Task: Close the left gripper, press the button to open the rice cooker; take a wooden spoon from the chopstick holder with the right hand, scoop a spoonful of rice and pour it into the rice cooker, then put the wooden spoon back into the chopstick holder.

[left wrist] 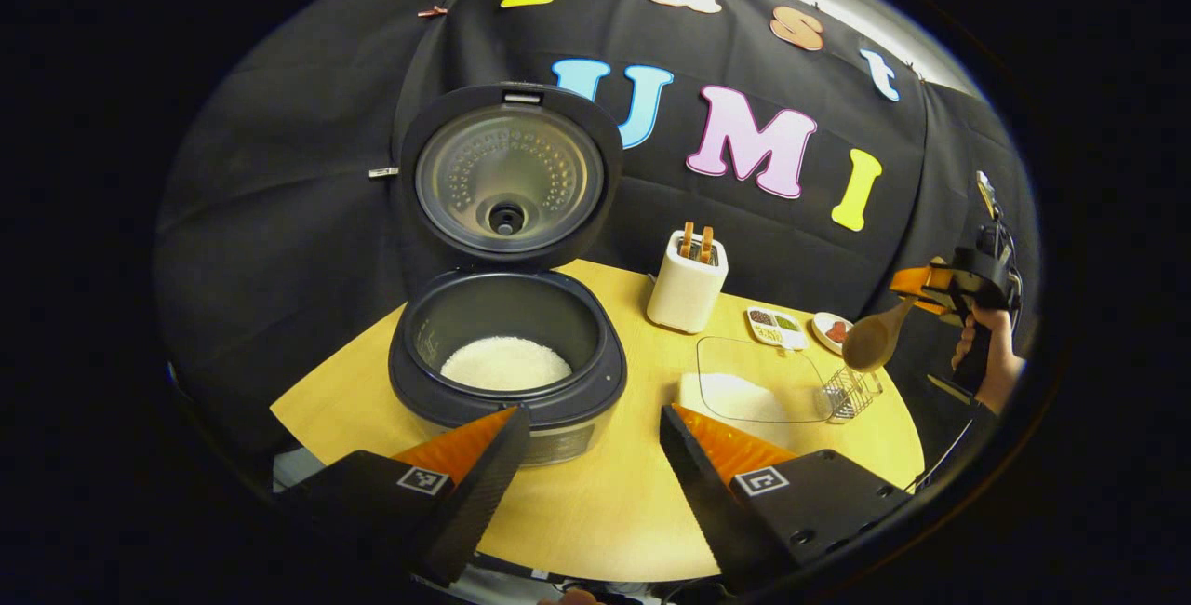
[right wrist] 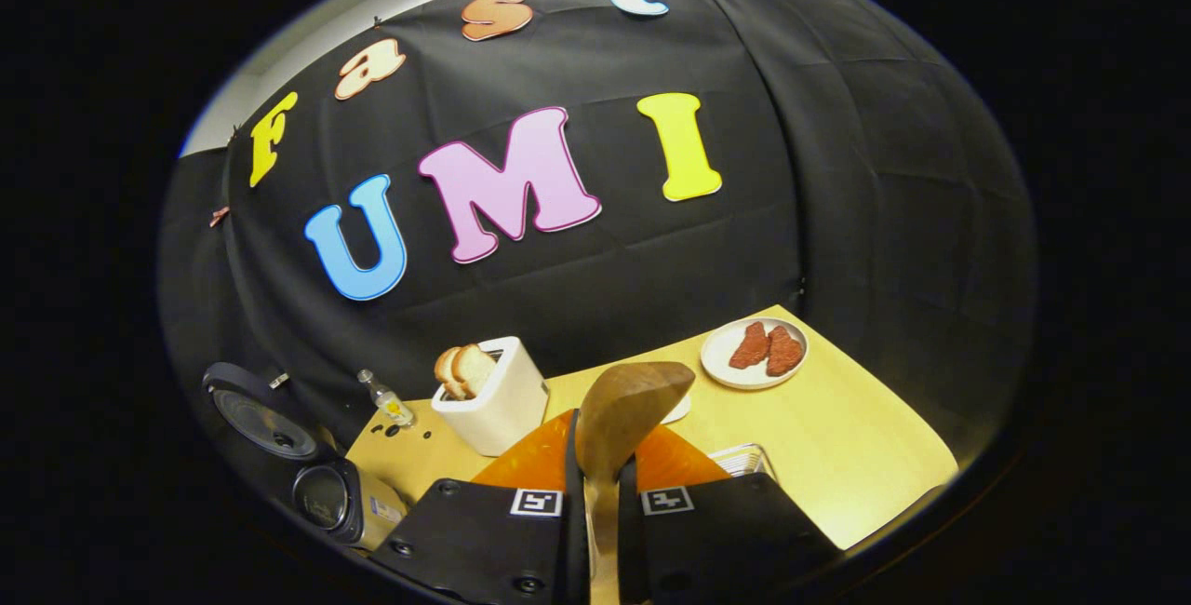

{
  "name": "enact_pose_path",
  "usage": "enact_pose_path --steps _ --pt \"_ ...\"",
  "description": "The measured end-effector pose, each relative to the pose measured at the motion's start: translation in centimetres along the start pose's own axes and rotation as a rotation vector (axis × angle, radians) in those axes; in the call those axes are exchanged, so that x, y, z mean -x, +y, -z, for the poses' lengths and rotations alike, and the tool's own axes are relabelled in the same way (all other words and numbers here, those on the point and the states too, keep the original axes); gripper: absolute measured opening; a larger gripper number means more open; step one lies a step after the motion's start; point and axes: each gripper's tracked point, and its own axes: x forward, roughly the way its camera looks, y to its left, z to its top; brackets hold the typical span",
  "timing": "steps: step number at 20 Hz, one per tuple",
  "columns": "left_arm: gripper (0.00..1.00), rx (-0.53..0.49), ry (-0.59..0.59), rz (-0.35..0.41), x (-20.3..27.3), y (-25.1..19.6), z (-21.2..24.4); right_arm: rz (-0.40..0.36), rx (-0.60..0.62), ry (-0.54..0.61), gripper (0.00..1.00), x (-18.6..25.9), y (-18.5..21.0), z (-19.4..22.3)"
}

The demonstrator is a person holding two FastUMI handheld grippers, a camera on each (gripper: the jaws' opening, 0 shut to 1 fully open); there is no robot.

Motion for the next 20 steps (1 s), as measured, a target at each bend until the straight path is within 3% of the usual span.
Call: enact_pose_path --steps 8,17,20 --pt "0.95 -0.010 0.035 0.072 -1.4 1.7 1.2 -0.002 0.066 0.080 0.16 -2.6 5.0 6.9" --pt "0.95 -0.001 0.078 0.107 -2.9 2.1 2.2 0.070 0.106 0.125 0.17 -6.4 4.5 13.5" --pt "0.95 -0.007 0.082 0.115 -3.5 1.9 2.4 0.057 0.122 0.168 0.16 -7.0 5.2 16.1"
